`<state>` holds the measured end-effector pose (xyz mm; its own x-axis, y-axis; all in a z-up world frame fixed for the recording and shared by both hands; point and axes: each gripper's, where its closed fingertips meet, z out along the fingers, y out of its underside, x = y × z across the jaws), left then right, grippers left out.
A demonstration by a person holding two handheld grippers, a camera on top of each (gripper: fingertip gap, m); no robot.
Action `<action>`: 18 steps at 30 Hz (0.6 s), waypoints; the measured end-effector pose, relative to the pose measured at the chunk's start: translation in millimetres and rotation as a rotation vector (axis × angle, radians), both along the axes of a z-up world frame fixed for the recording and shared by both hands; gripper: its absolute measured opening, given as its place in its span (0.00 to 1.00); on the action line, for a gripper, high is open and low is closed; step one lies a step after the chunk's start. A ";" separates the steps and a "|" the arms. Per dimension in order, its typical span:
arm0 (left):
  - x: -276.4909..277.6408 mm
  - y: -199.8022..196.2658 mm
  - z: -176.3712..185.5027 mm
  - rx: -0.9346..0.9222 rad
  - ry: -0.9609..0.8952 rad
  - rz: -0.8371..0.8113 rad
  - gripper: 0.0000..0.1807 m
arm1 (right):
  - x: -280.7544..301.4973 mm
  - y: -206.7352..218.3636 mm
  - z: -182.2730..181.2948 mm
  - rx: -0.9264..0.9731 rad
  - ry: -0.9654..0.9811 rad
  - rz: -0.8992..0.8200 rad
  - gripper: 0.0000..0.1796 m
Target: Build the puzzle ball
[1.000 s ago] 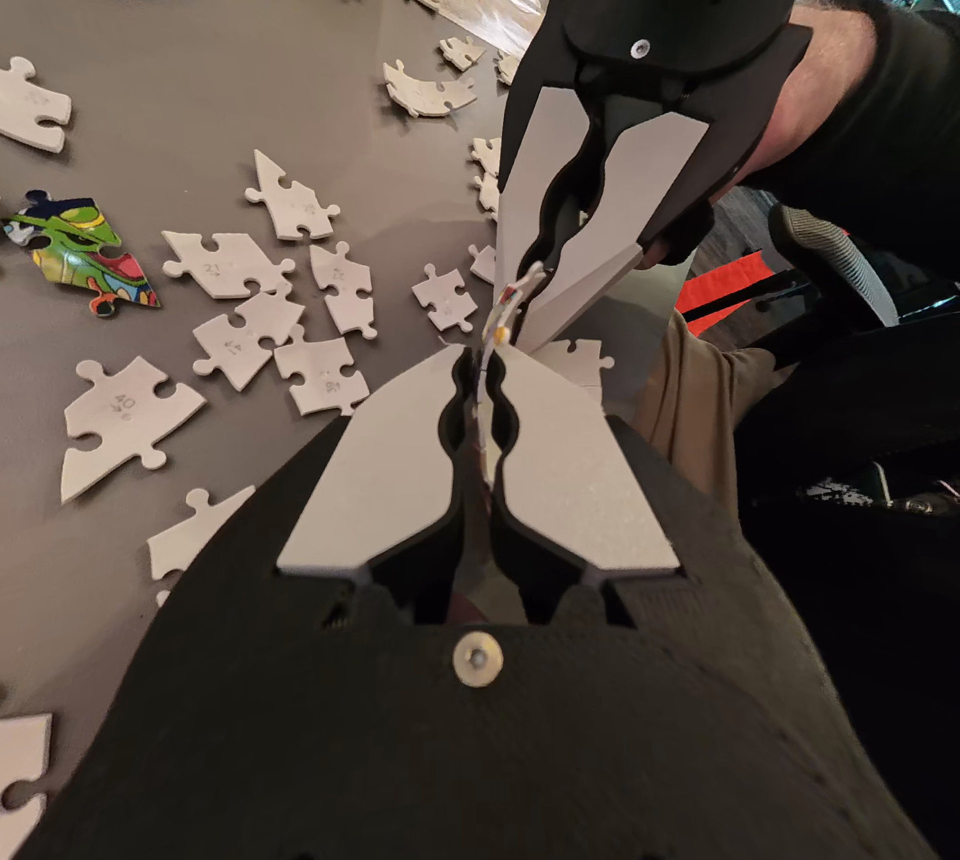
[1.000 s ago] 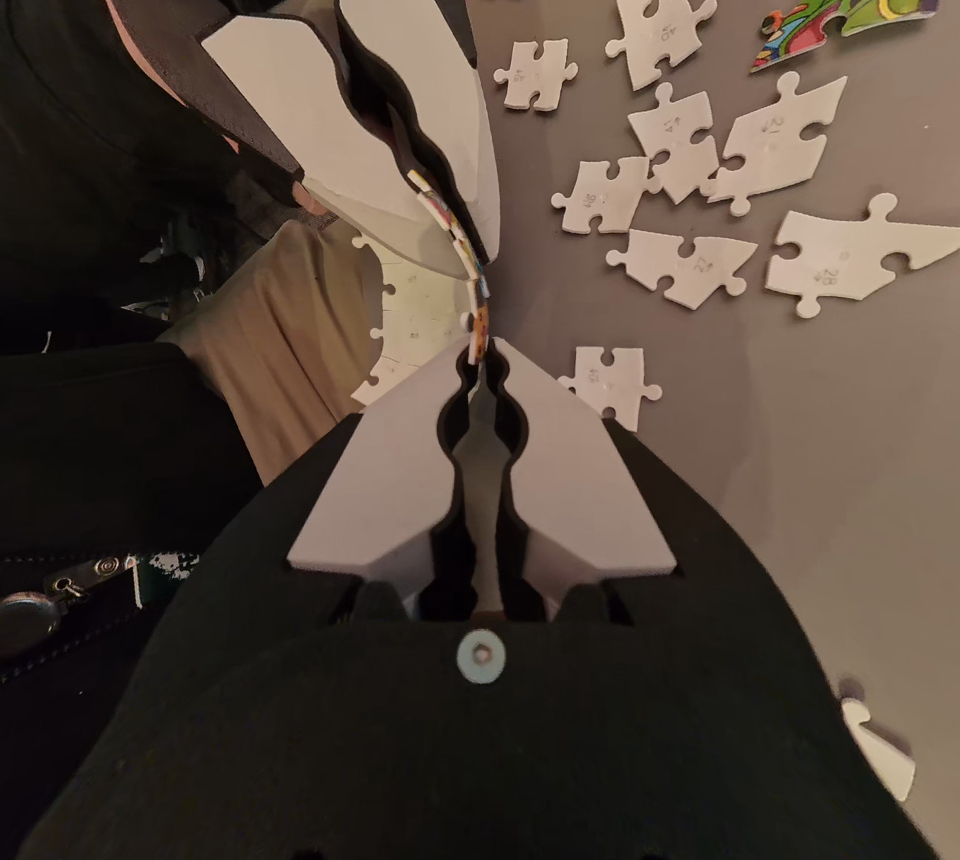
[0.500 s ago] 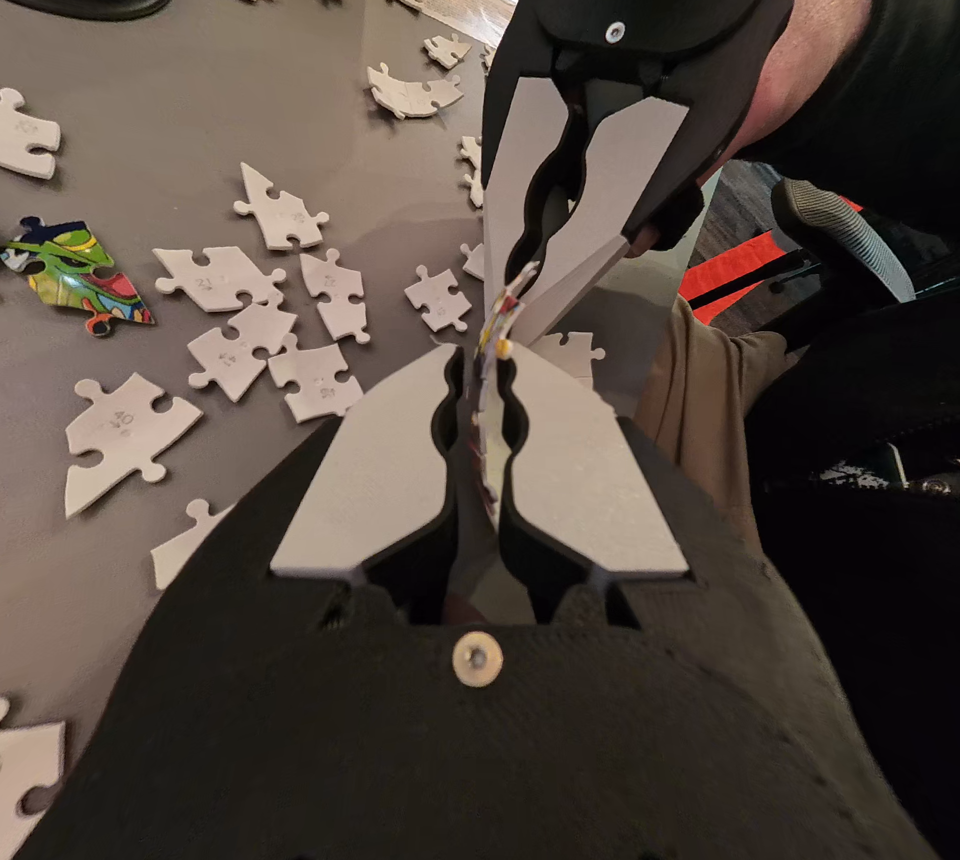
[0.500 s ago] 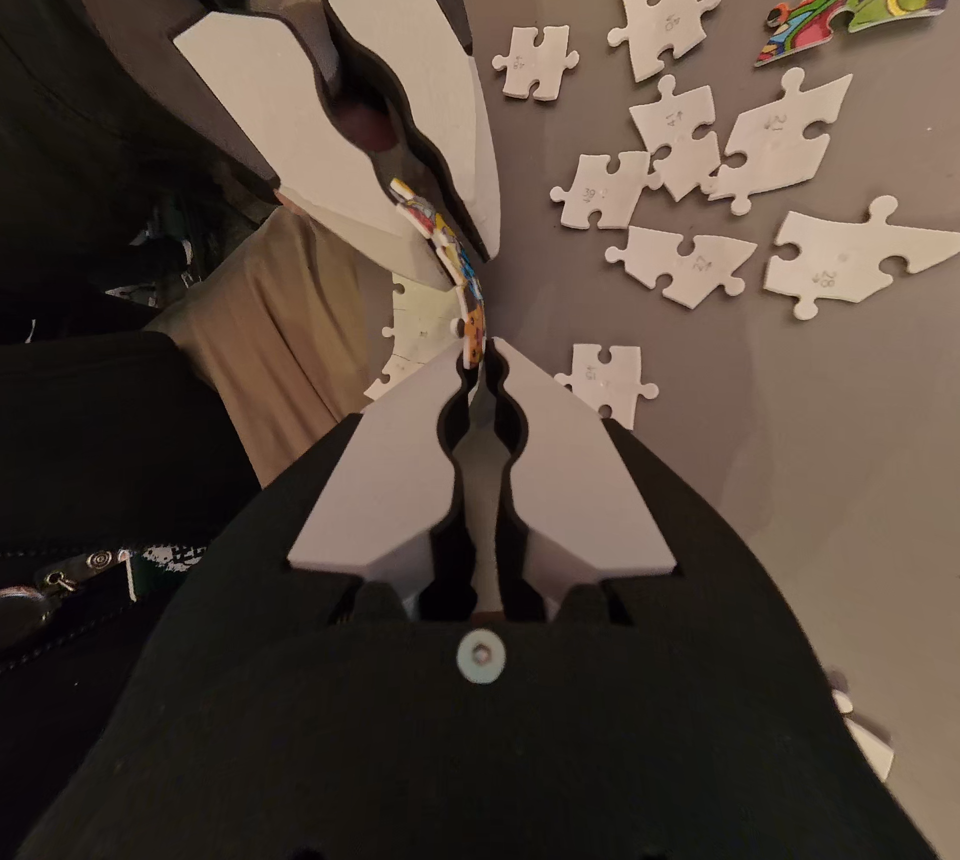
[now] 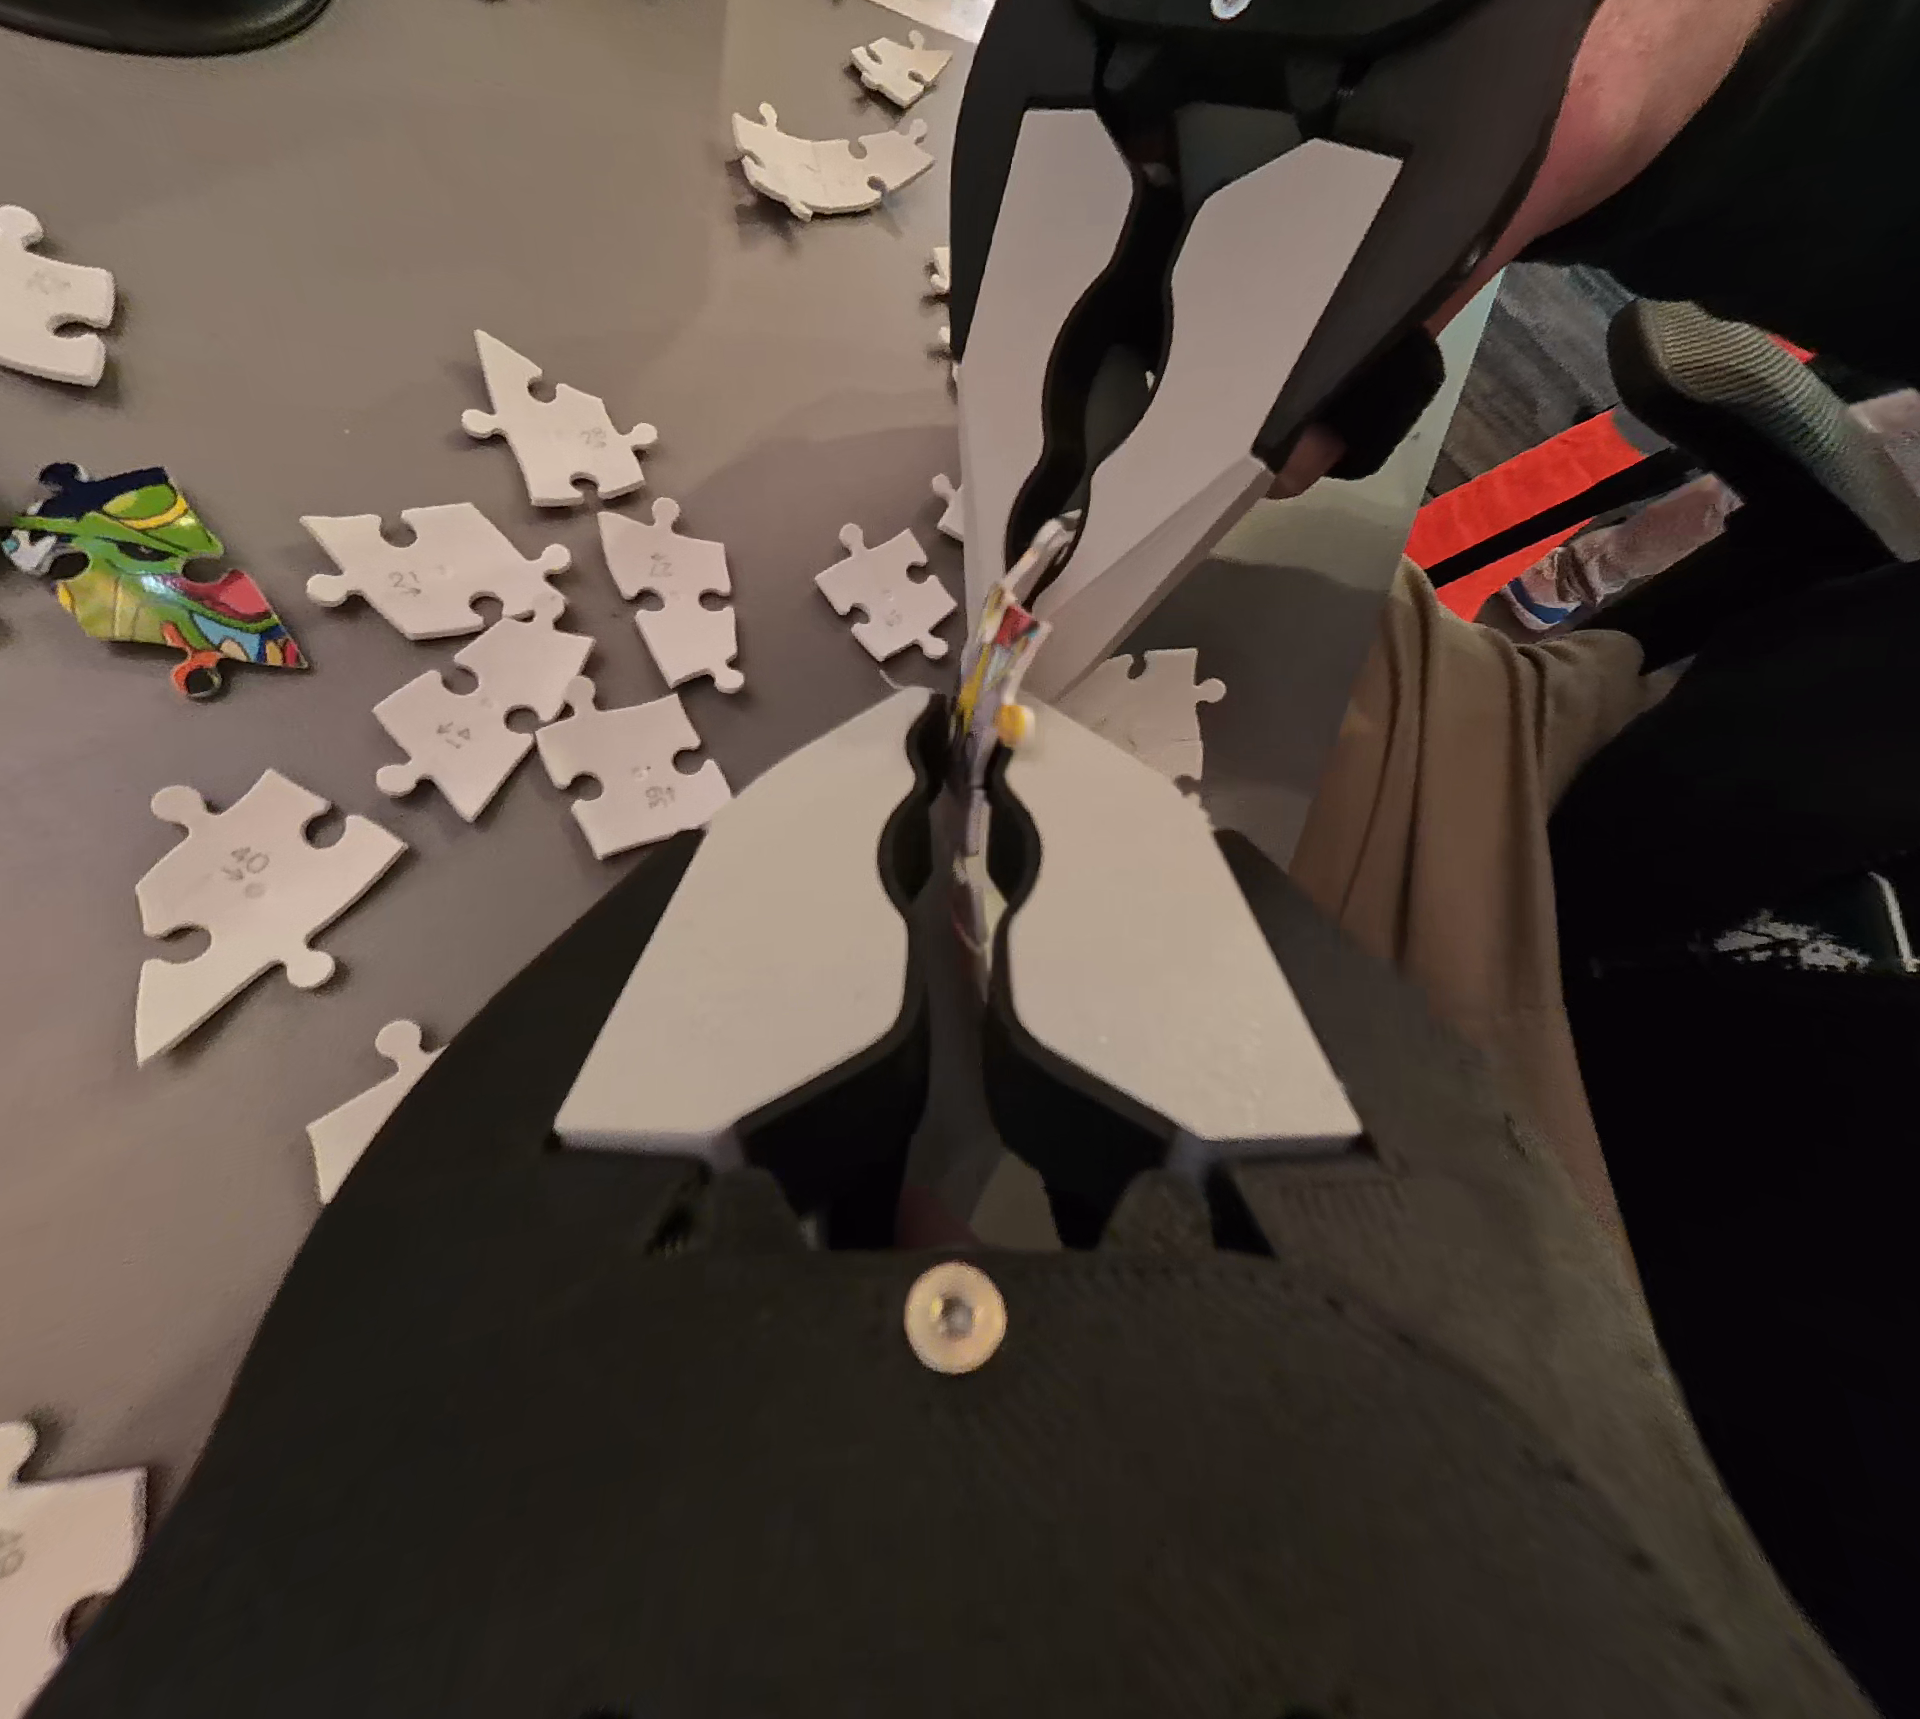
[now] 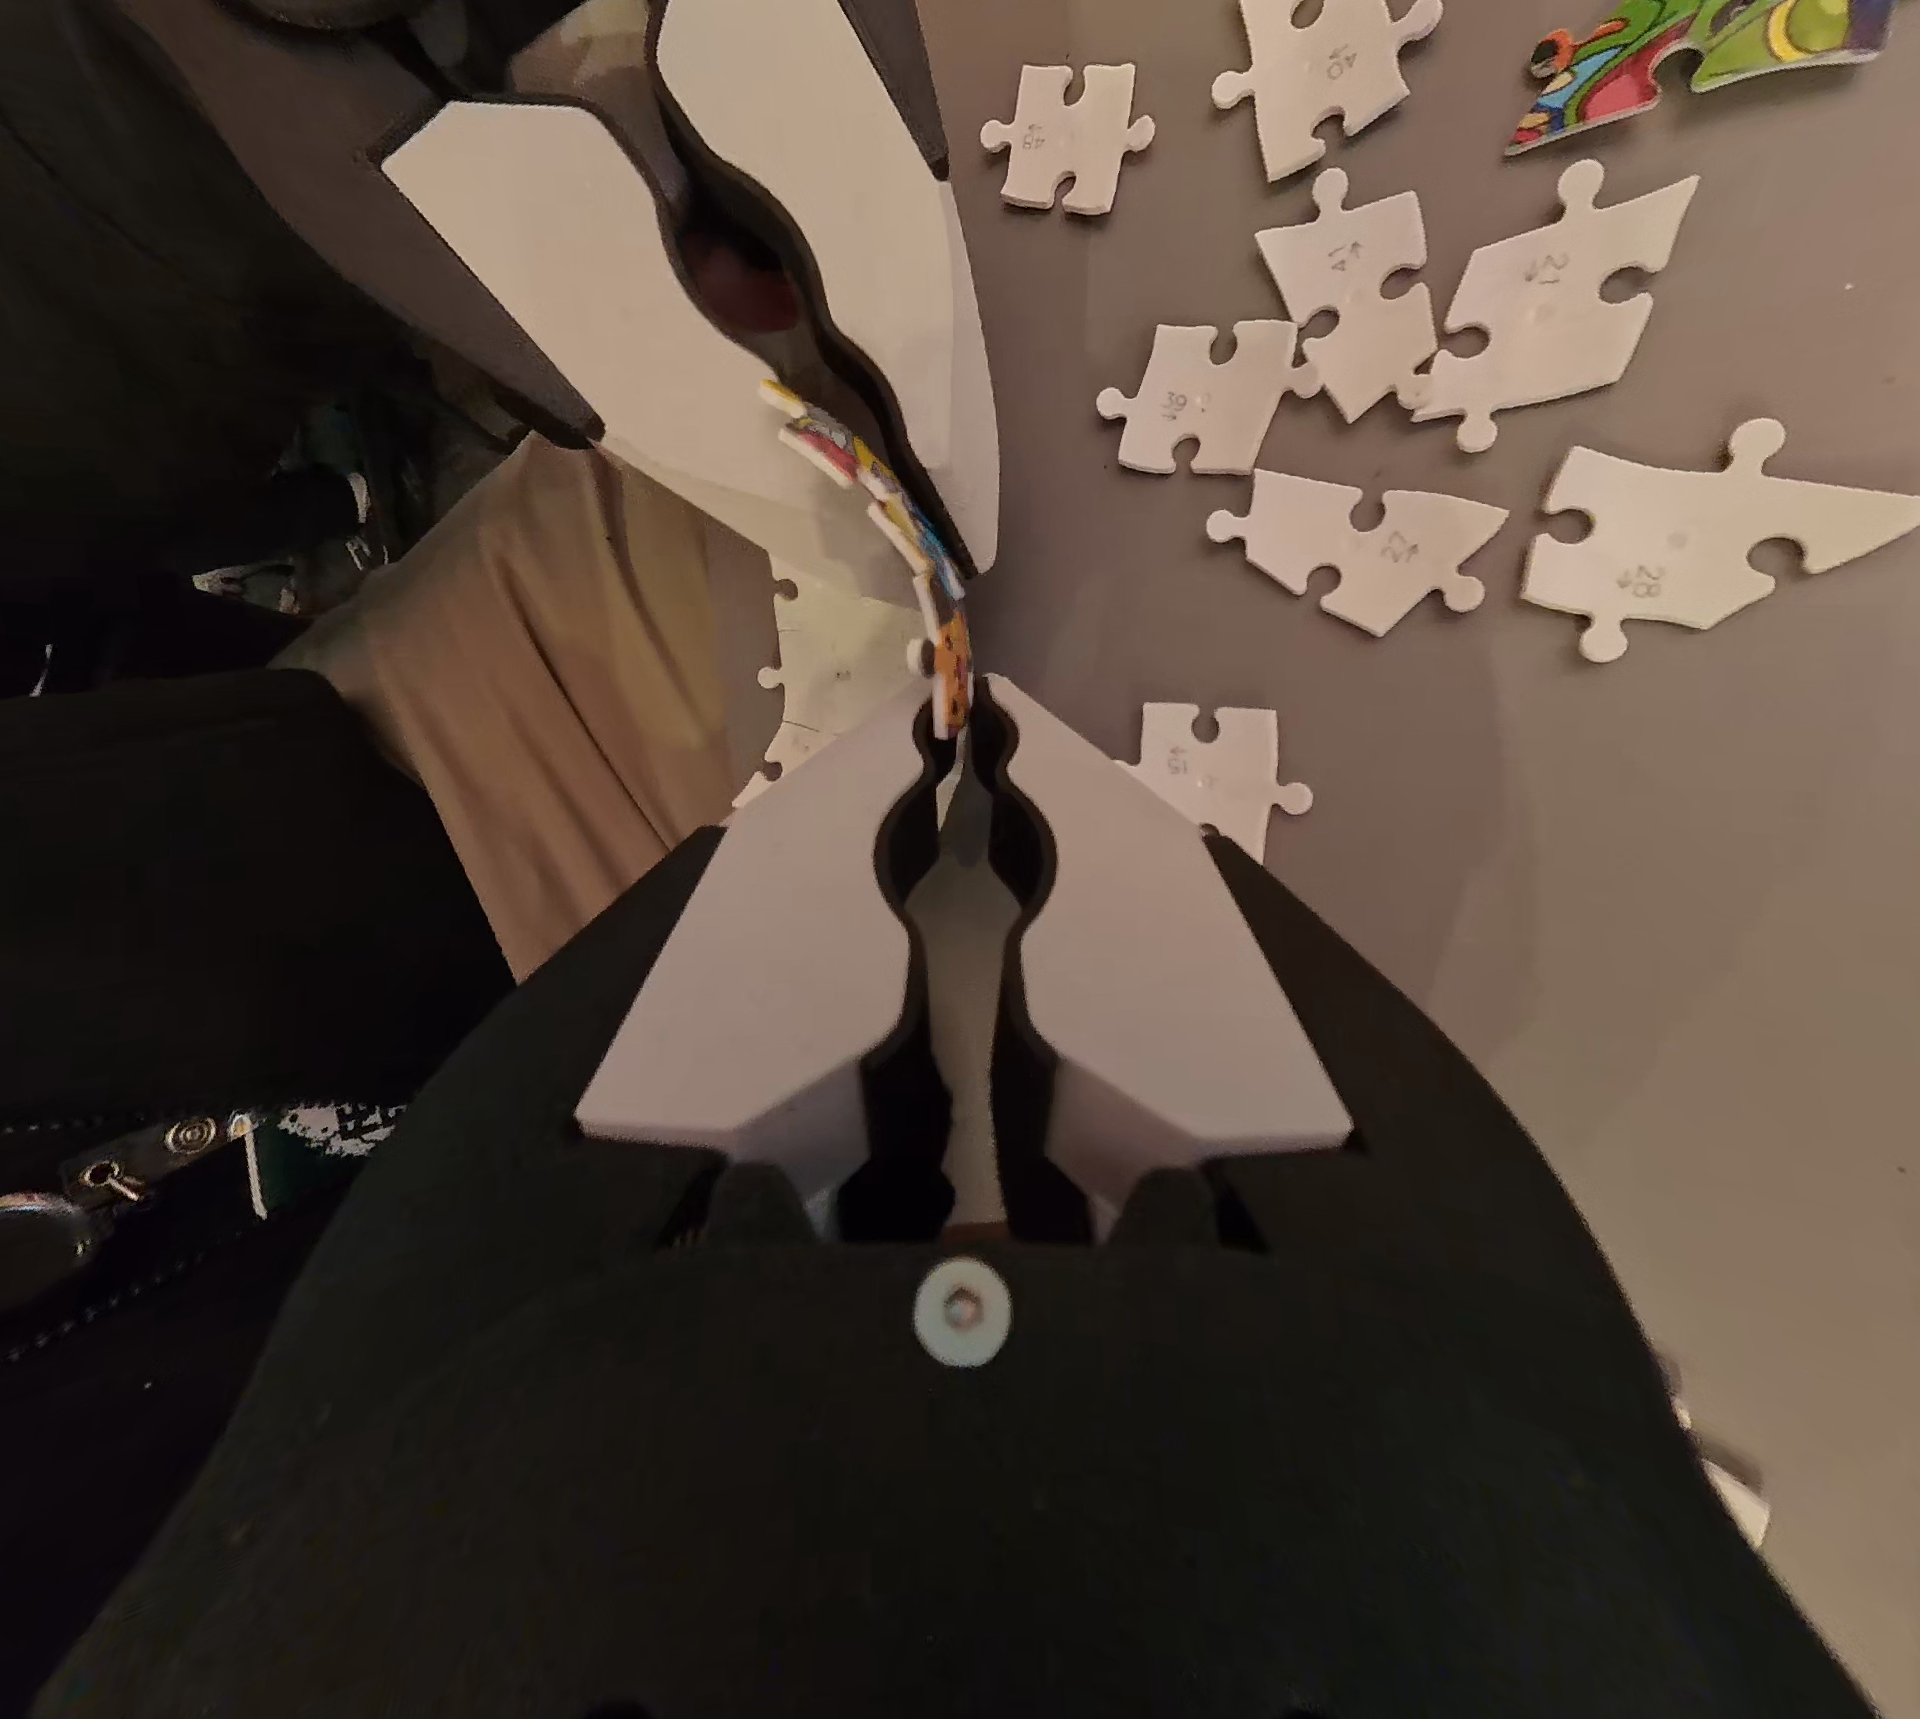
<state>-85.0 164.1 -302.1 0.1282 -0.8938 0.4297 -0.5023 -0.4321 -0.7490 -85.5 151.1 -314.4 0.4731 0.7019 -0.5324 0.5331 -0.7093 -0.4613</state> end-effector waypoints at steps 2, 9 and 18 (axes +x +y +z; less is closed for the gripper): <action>0.5 0.6 0.7 -0.013 -0.013 0.006 0.03 | 0.5 0.6 0.2 0.000 0.002 -0.003 0.00; 2.1 0.1 1.6 -0.020 -0.037 0.002 0.02 | 2.4 0.6 1.4 -0.001 0.003 -0.003 0.00; 2.6 2.1 3.5 -0.010 -0.049 0.014 0.03 | -0.5 -0.2 -1.2 -0.009 0.002 0.004 0.00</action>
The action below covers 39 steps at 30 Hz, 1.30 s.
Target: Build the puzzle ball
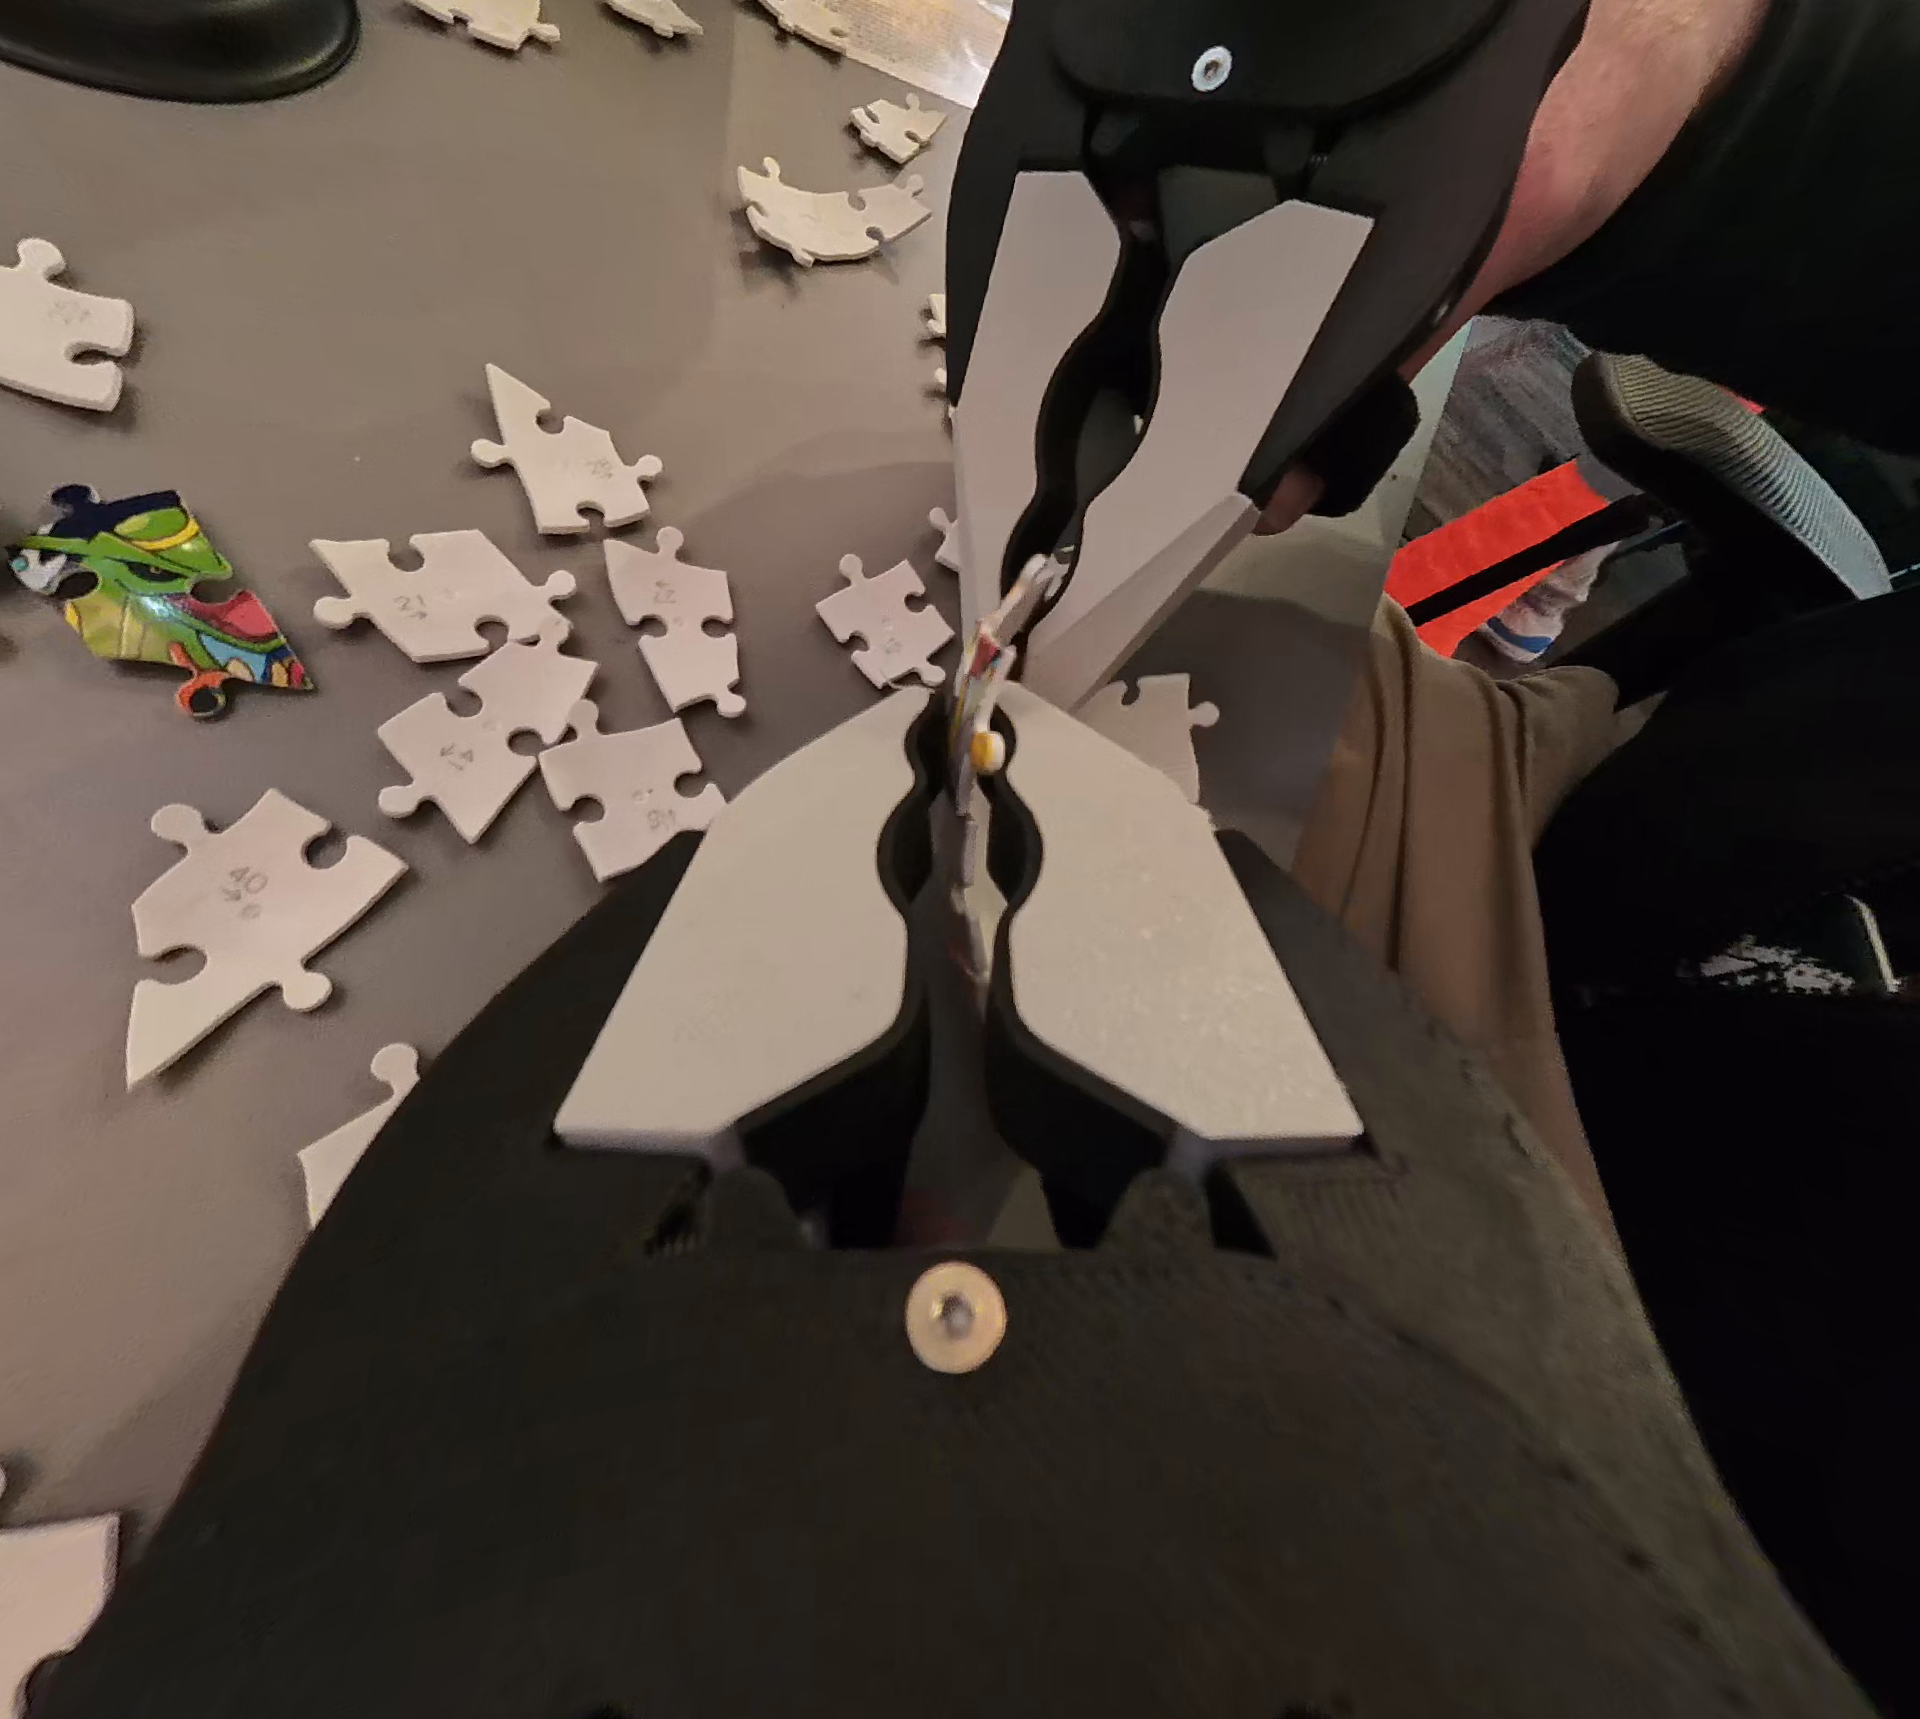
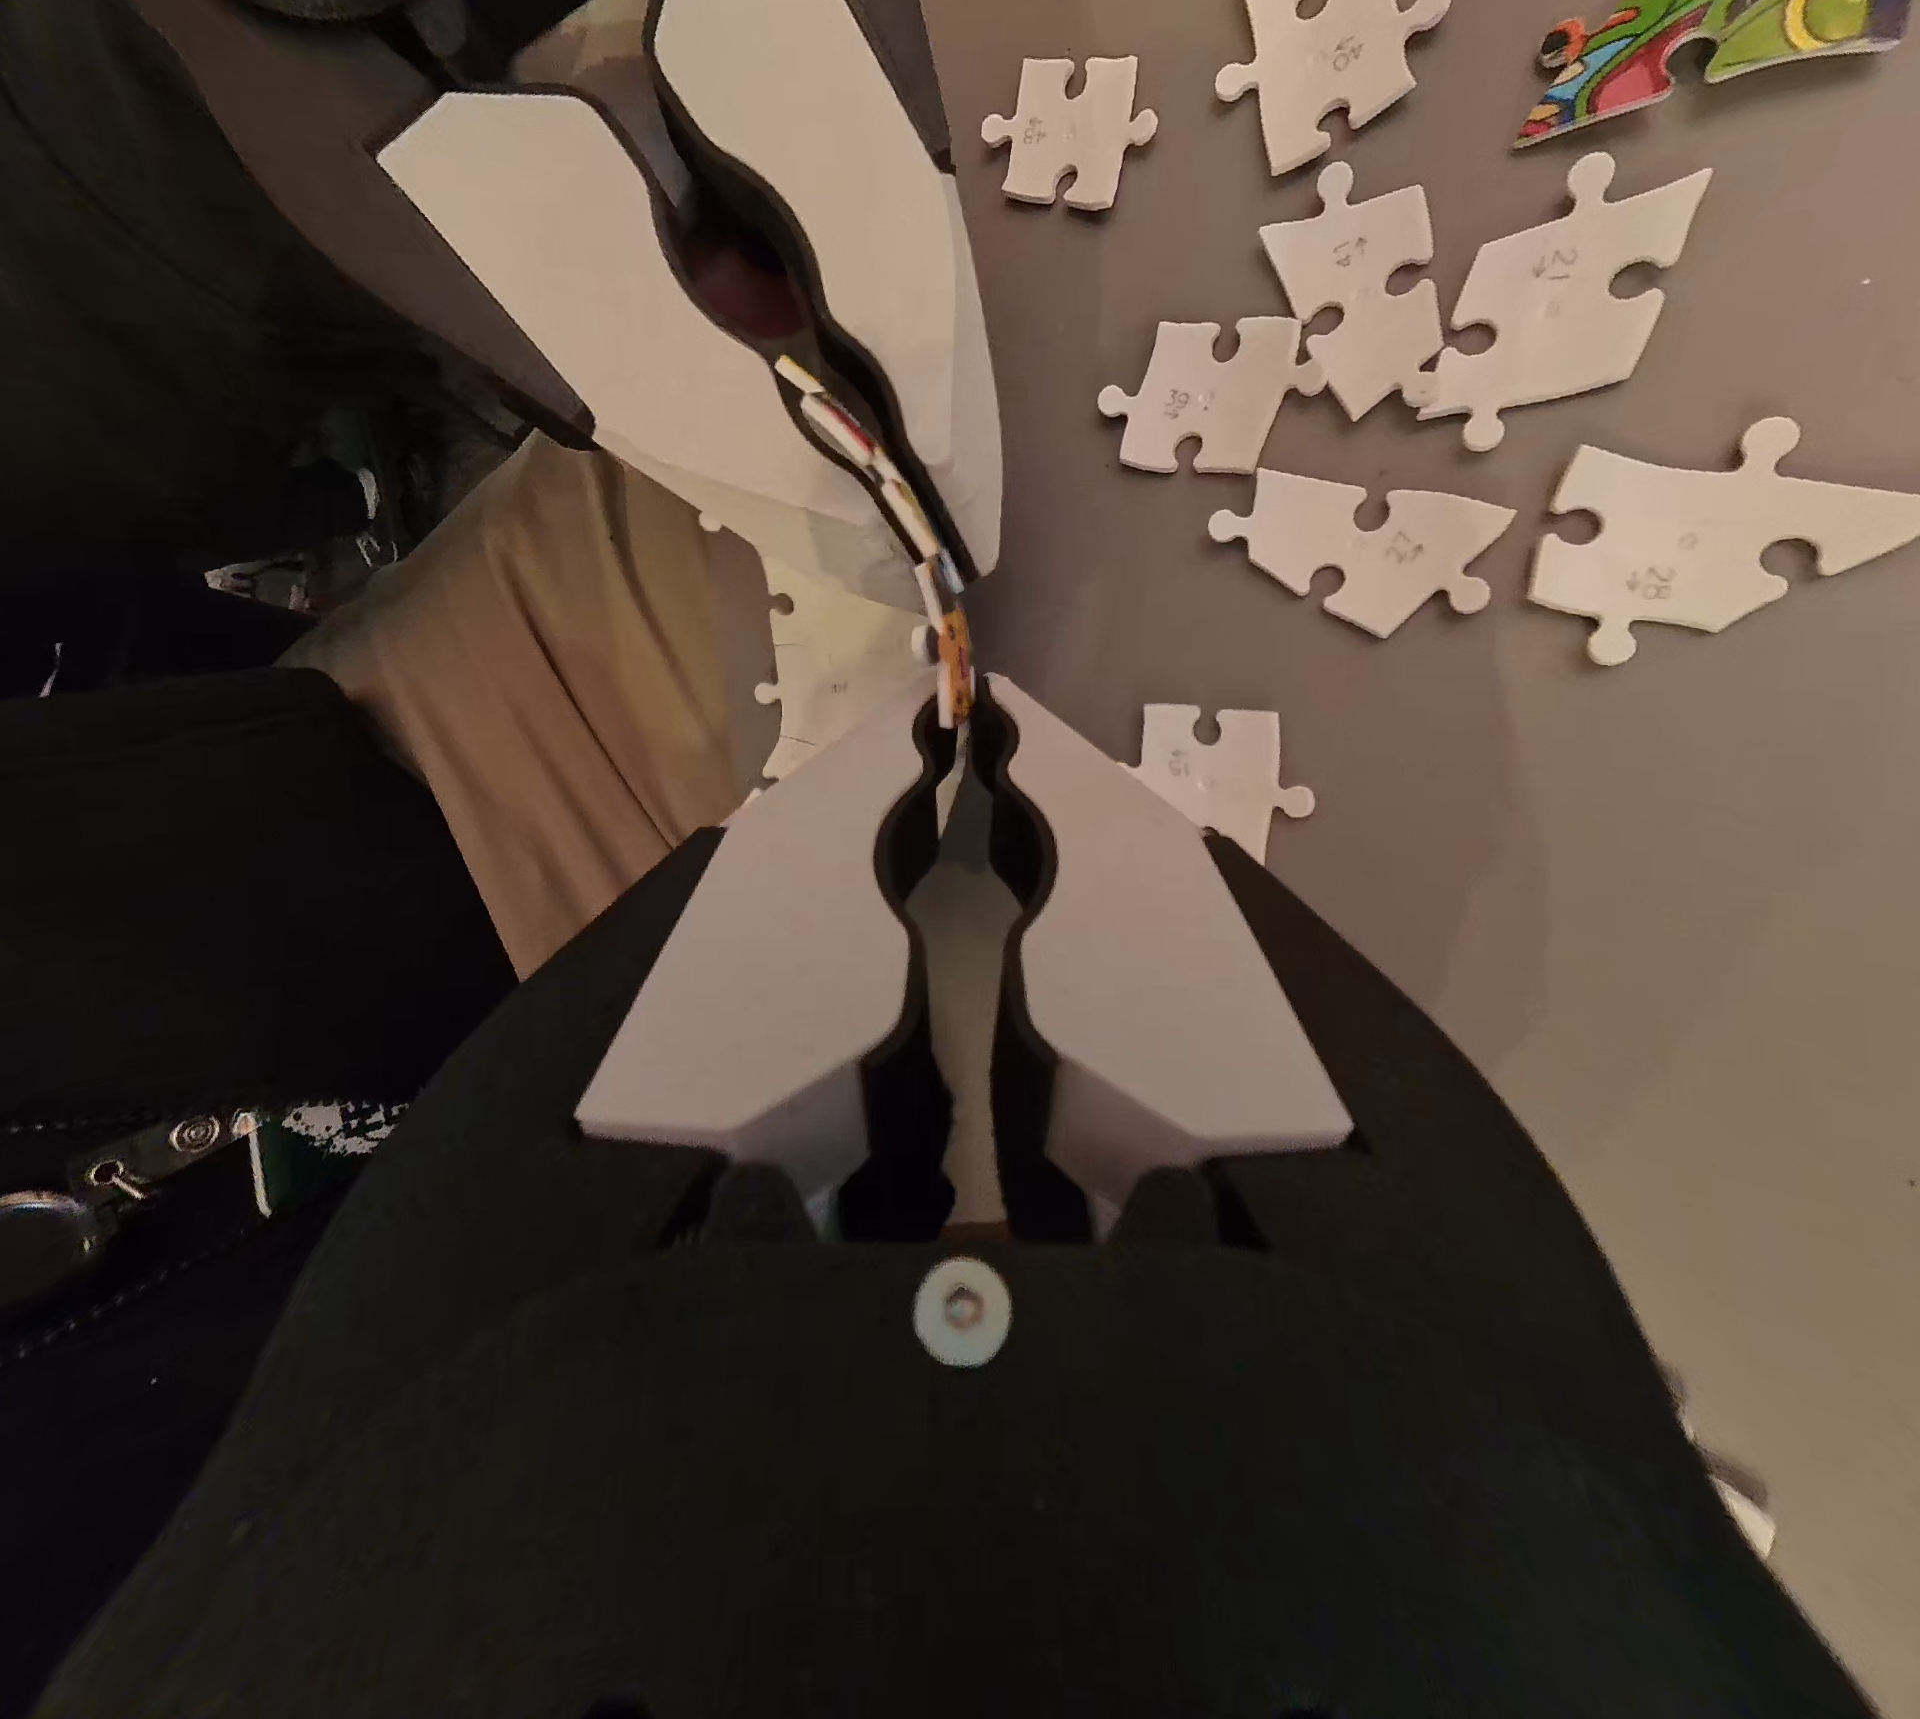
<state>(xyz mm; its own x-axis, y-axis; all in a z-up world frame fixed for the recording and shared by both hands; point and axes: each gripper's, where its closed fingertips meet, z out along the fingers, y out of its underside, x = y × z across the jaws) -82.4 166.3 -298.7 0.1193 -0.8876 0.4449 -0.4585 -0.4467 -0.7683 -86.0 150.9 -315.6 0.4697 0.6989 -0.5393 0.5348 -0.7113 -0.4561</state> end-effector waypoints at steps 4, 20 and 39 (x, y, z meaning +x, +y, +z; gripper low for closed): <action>0.7 -1.0 1.1 0.012 0.000 -0.009 0.02 | 1.4 0.5 0.7 -0.003 0.003 -0.005 0.00; -0.2 -0.9 -5.4 0.054 0.033 -0.009 0.03 | 4.6 10.9 12.6 0.105 0.070 -0.045 0.00; 0.7 0.4 -1.9 0.094 0.019 -0.009 0.10 | 3.0 8.9 10.6 0.092 0.083 -0.072 0.00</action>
